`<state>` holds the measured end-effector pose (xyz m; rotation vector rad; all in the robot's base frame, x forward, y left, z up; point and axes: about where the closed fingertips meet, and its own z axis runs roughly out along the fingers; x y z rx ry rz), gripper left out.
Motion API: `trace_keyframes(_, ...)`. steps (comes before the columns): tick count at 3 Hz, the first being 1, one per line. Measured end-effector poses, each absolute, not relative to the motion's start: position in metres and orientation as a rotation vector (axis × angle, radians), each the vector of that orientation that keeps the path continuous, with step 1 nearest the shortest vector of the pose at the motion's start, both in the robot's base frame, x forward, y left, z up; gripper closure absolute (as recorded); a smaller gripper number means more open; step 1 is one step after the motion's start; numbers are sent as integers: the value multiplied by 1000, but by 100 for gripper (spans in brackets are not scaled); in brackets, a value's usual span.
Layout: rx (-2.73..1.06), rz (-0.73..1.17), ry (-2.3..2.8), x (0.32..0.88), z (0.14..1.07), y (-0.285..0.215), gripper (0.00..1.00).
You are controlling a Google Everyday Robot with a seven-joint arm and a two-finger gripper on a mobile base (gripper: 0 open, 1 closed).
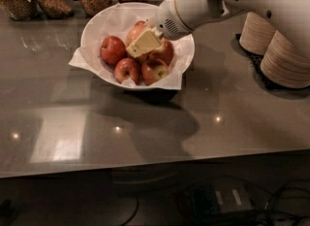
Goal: Pick apple from white bowl
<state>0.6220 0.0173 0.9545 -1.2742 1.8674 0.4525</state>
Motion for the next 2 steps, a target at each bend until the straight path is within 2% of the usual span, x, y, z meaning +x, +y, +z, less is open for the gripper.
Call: trace_keyframes(2, -1295, 469, 1844, 617, 962, 14, 100)
